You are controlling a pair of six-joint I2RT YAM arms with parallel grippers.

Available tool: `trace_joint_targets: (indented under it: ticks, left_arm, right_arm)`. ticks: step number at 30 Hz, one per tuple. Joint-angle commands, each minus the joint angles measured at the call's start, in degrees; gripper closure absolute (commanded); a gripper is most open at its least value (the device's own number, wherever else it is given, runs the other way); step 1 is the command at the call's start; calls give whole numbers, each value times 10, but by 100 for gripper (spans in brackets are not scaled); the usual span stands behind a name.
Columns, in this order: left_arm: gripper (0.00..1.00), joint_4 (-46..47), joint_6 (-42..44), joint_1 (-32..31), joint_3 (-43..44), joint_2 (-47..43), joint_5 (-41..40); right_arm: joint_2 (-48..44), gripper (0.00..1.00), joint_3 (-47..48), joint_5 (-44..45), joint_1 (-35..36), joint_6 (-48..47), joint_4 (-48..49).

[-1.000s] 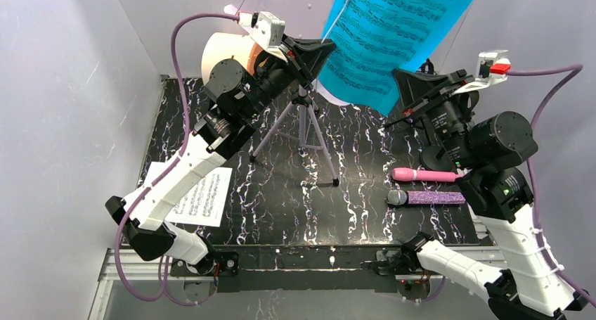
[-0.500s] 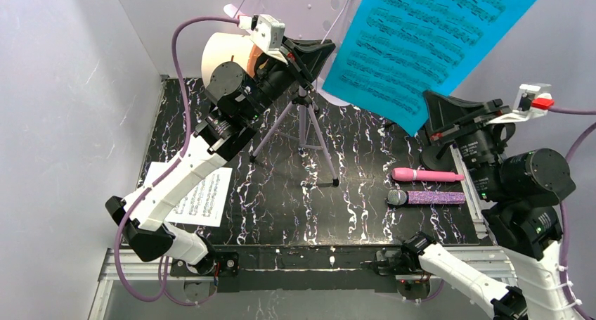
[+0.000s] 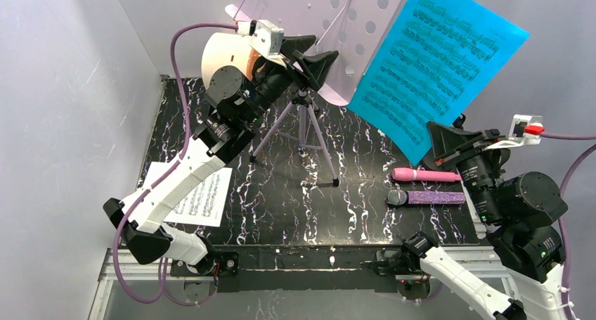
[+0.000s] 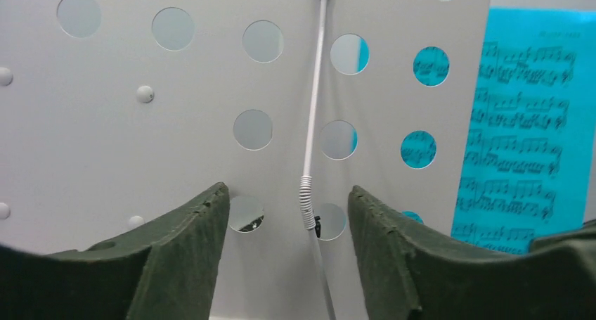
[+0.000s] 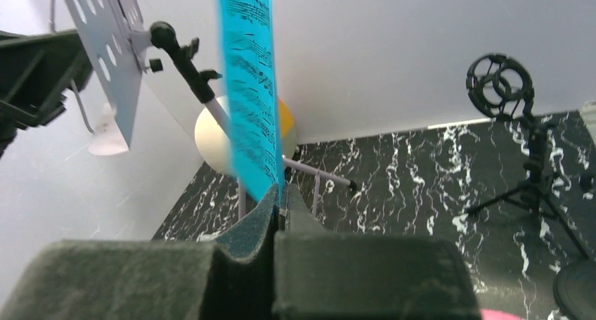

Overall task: Pack up the instrument practice props
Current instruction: Pick up the sheet music from the music stand, then place the sheet music at the center of the board.

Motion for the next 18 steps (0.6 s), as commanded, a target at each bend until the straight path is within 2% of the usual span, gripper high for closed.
trace_joint_targets:
  ticks: [1,10,18]
  left_arm:
    - [36,19,3,2,-8,-36,-11]
    - [20,-12,-1,2,-37,-93,13]
    - [14,-56,-40,2,-143,-199,5]
  right_arm:
    - [-13,99,-23,1,-1,38,-18]
    - [-10,99,-71,-53,-1,66,-21]
    - [13,99,-98,-113,-1,77,-10]
